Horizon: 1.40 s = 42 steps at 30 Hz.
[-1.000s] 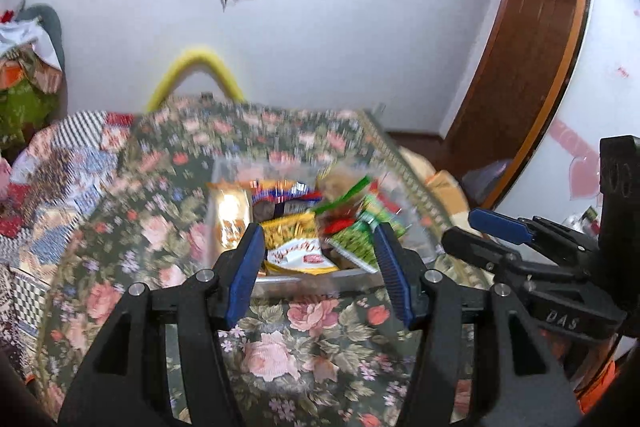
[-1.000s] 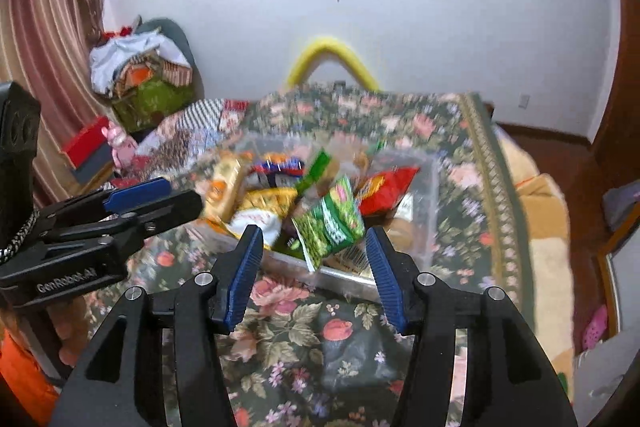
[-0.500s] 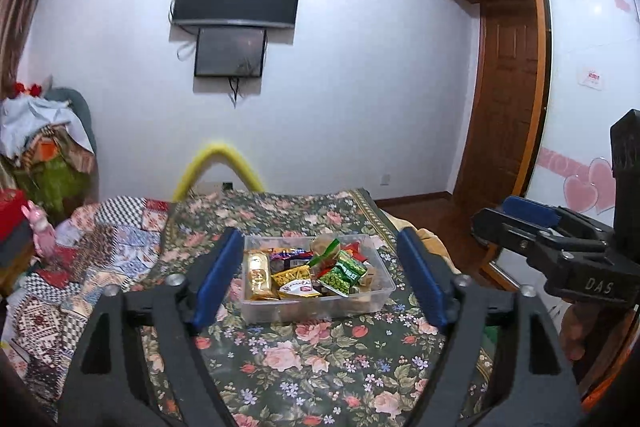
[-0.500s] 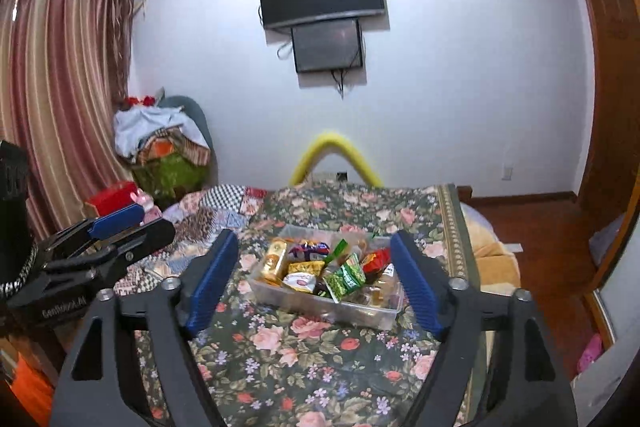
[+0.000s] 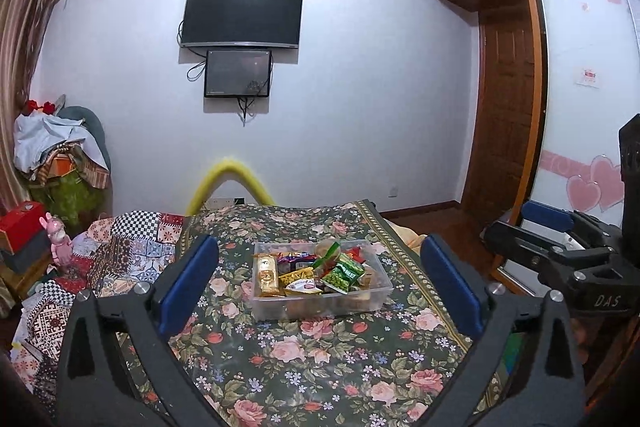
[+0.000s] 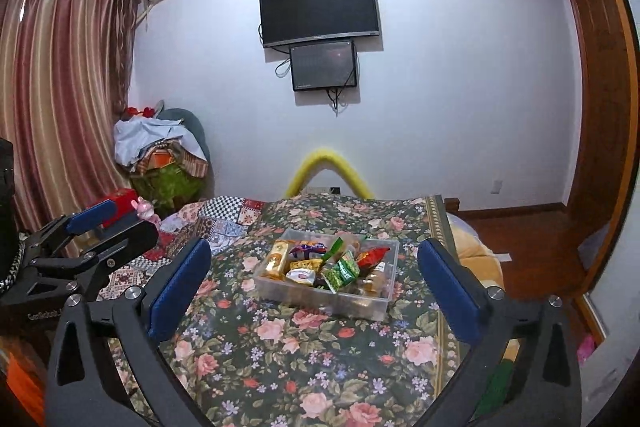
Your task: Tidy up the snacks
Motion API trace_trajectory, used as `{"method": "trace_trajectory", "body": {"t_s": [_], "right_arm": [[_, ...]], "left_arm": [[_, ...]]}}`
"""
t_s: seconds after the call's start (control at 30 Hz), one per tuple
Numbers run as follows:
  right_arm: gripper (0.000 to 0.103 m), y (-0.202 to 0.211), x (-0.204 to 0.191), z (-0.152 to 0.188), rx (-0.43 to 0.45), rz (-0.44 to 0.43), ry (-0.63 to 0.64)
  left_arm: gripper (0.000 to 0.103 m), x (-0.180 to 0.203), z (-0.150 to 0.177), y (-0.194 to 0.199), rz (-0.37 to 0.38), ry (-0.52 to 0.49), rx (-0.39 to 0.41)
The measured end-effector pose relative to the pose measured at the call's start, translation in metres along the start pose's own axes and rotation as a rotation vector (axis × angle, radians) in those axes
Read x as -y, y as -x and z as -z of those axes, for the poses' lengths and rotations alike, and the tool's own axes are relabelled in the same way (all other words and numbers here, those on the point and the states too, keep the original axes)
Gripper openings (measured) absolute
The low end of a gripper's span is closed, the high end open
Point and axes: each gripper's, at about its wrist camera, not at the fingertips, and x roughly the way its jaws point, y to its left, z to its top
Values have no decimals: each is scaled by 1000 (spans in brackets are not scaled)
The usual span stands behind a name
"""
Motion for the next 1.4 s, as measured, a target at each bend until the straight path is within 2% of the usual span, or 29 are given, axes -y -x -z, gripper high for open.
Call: {"method": "trace_trajectory", "body": {"t_s": [0.5,0.87,1.4], "right_arm": [[103,11,1,7,19,10,-10],[103,14,-2,8,19,22,1],[103,18,-4,6,26,35,14]], "left_arm": [[103,11,4,6,10,-18,-5],[103,8,7,4,16,14,-24],[103,11,4,11,18,1,-9]]}}
